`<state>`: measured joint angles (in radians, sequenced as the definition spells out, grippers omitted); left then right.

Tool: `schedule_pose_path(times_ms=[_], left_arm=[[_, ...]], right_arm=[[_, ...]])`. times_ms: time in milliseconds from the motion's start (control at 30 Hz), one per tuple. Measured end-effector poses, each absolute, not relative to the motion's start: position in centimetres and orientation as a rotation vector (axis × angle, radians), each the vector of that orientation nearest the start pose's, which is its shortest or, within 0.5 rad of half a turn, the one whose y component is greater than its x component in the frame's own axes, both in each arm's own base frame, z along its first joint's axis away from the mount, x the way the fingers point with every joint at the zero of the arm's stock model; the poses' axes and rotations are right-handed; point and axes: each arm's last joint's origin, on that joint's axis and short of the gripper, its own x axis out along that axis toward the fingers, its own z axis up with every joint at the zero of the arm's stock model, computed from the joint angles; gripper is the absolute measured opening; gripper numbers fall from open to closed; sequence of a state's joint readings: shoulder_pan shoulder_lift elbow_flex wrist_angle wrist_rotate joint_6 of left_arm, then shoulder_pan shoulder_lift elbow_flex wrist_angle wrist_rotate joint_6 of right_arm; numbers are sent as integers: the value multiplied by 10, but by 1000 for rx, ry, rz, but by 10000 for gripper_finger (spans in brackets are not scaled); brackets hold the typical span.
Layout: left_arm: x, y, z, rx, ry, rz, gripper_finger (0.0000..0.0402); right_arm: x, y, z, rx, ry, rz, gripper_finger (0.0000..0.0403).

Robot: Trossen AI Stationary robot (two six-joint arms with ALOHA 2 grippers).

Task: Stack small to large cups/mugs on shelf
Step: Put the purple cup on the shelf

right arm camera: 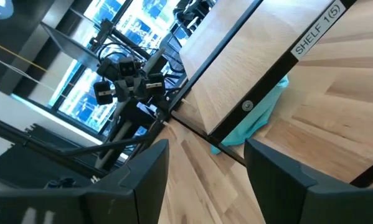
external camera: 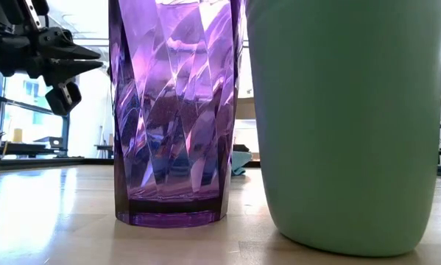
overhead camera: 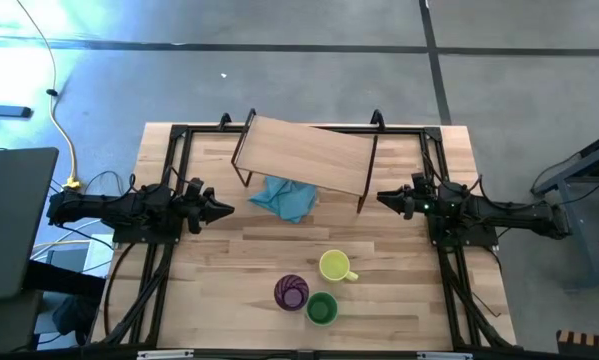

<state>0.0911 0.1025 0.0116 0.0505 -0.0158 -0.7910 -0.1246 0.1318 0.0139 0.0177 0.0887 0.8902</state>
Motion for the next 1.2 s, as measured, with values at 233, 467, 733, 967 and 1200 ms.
schedule_pose_path(times_ms=[233, 467, 733, 967, 1200], left_arm=[[103, 10, 165, -905, -16, 107, 42], [103, 10, 165, -893, -17, 115, 42], [103, 9, 169, -920, -54, 81, 42], [103, 10, 170, -853, -57, 80, 42], [102, 13, 168, -775, -86, 219, 42]], right_arm=[[103, -17, 160, 847, -24, -285, 199], [103, -16, 184, 796, -251, -166, 199], [96, -13, 209, 658, -458, 5, 199], [90, -8, 231, 485, -544, 53, 199], [77, -2, 292, 127, -649, 51, 199]])
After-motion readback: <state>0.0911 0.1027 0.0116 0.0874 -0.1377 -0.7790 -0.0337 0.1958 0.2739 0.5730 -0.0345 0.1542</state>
